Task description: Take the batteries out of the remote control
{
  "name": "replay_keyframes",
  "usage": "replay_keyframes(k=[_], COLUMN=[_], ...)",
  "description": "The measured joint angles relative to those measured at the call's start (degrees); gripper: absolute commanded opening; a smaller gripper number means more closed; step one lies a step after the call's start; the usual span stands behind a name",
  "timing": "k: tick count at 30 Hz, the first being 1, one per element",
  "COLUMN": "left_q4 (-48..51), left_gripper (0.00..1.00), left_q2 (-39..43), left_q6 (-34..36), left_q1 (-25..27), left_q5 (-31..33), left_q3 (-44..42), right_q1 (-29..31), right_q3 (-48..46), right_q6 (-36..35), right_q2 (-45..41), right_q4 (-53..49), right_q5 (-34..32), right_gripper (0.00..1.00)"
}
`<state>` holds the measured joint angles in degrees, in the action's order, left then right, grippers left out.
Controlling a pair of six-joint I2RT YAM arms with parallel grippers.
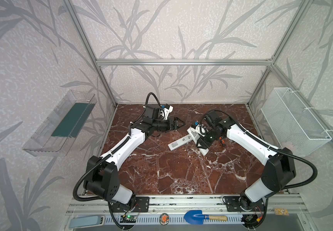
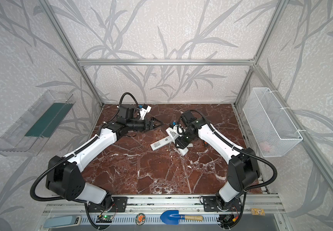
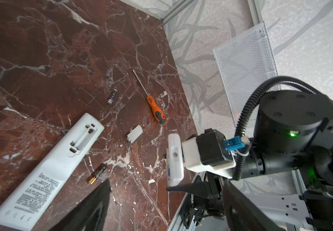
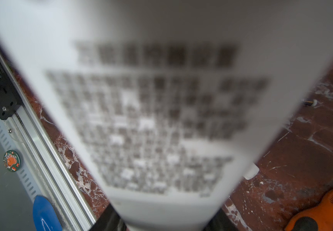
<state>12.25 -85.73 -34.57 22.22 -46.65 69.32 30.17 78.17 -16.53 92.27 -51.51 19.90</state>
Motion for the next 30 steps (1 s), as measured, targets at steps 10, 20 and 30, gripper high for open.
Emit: replay_keyframes(k=[10, 20, 30], left_q4=[0.4, 3.6, 5.7], left_gripper=[0.84, 0.73, 0.65], left_q2=[-0.9, -2.7, -4.0], left_q6=[2.6, 6.2, 8.1], left_q1=[2.1, 2.3, 2.2], left_q5=[-2.9, -2.8, -3.4], left_q3=[0.0, 0.0, 0.0], right_q1=[1.6, 2.5, 4.3], right_q3=[3.2, 3.7, 3.7], right_q6=[0.2, 0.2, -1.7], right_q2=[0.4, 0.7, 0.7], right_q4=[-0.4, -0.3, -0.2], right_q5=[0.1, 0.3, -0.2], right_gripper=[0.37, 0.37, 0.41])
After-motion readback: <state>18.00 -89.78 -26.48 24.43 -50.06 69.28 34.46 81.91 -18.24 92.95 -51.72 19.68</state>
